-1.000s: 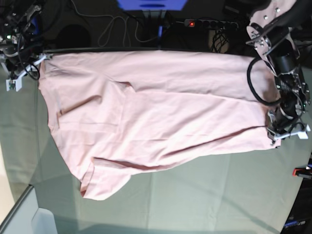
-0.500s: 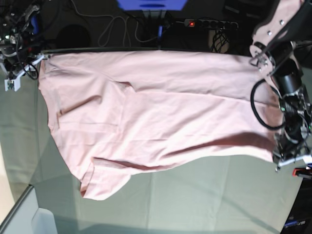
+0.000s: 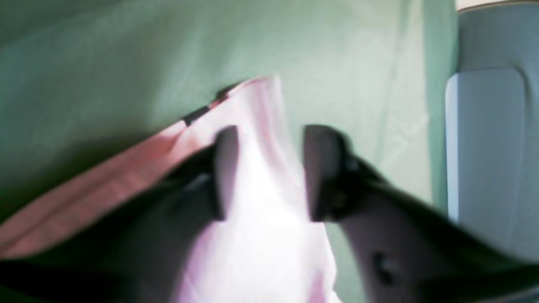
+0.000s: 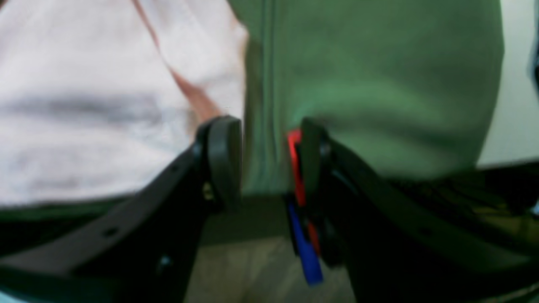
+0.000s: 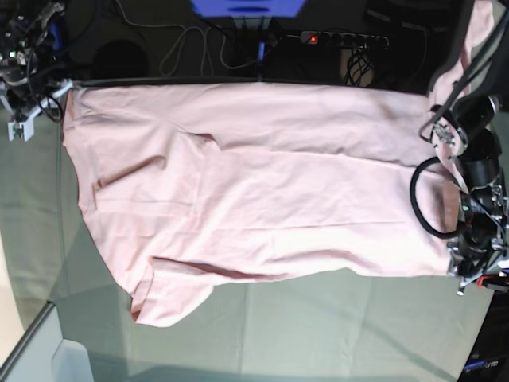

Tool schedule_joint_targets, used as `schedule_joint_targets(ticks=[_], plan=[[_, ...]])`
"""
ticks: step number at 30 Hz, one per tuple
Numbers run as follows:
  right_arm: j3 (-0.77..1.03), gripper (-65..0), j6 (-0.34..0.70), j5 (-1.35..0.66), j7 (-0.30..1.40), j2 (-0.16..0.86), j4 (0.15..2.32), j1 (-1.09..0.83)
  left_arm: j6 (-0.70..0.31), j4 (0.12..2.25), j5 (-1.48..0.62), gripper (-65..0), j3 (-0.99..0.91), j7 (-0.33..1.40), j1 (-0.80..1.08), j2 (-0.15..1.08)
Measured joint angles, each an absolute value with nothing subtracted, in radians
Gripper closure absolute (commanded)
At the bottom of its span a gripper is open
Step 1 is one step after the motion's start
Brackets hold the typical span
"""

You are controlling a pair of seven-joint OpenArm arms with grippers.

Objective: Layout the t-shirt on the table in an organized manner, then fold the t-shirt properly
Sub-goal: 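Release the shirt with the left gripper and move it along the shirt edge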

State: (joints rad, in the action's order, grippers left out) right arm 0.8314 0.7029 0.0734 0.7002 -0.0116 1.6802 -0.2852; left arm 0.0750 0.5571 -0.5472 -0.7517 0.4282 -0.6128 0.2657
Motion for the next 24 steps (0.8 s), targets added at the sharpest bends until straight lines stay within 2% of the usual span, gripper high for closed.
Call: schedule_joint_targets(ticks=[3, 4, 6, 9, 13, 19, 24], plan=[[0.835, -23.7, 0.702, 0.073, 0.702, -0.004, 1.680, -0.283, 0.073, 0.559, -0.547, -51.8, -0.752, 0.422, -0.619, 0.269], [0.835, -23.7, 0.702, 0.073, 0.702, -0.003, 1.680, -0.280, 0.073, 0.560, -0.548, -55.5, -0.752, 0.421, -0.620, 0.271], [0.833, -23.7, 0.702, 0.069, 0.694, 0.001, 1.680, -0.278, 0.074, 0.596, -0.550, -58.7, -0.752, 0.434, -0.615, 0.270], [0.834, -24.0, 0.702, 0.073, 0.696, 0.009, 1.679, -0.279, 0.071, 0.690, -0.551, -56.6, -0.750, 0.433, -0.588, 0.272], [0.835, -24.1, 0.702, 0.073, 0.696, 0.008, 1.678, -0.272, 0.064, 0.809, -0.550, -52.6, -0.752, 0.535, -0.506, 0.269], [0.837, -24.3, 0.702, 0.077, 0.704, 0.008, 1.676, -0.255, 0.060, 0.991, -0.651, -52.4, -0.751, 0.591, -0.289, 0.270], [0.830, -30.7, 0.702, 0.070, 0.694, 0.007, 1.676, -0.231, 0.063, 1.068, -0.792, -52.5, -0.748, 0.608, -0.105, 0.282]])
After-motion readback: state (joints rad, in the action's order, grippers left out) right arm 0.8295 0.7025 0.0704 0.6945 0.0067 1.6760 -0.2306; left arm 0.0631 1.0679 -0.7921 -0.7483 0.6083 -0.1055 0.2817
